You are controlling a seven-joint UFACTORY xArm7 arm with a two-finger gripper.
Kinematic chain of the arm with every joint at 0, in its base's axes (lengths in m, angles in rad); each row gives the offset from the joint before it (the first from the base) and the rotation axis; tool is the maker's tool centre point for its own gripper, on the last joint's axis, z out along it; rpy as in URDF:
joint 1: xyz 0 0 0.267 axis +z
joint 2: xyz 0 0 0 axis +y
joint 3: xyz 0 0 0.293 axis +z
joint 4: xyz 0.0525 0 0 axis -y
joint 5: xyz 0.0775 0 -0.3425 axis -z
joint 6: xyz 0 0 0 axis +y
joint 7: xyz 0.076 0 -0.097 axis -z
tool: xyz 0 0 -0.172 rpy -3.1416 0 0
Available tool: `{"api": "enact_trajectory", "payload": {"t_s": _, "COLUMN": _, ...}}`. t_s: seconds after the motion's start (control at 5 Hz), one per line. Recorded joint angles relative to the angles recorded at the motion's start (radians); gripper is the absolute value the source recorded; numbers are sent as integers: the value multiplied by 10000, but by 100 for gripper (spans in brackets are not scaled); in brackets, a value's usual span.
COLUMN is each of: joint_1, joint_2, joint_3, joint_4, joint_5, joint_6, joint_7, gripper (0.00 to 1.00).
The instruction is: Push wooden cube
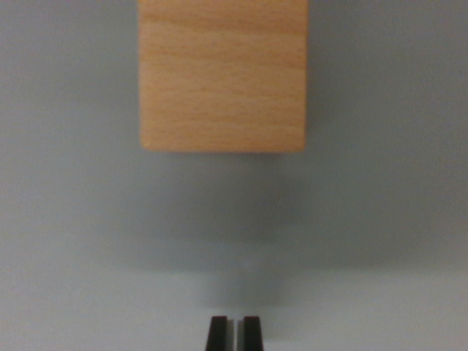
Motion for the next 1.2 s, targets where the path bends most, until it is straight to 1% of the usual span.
{"api": "enact_trajectory", "payload": {"t_s": 0.2, "joint_1": 5, "joint_2": 9, "joint_3": 3, "joint_4": -62, "joint_5": -5, "joint_6": -69, "joint_7": 14, "gripper": 0}}
{"api": "enact_trajectory", "payload": {"t_s": 1.0, "joint_1": 6, "joint_2": 11, "joint_3": 4, "joint_4": -74, "joint_5": -6, "joint_6": -83, "joint_7": 17, "gripper": 0}}
{"api": "enact_trajectory", "payload": {"t_s": 1.2, "joint_1": 6, "joint_2": 11, "joint_3": 4, "joint_4": -74, "joint_5": -6, "joint_6": -83, "joint_7": 17, "gripper": 100}}
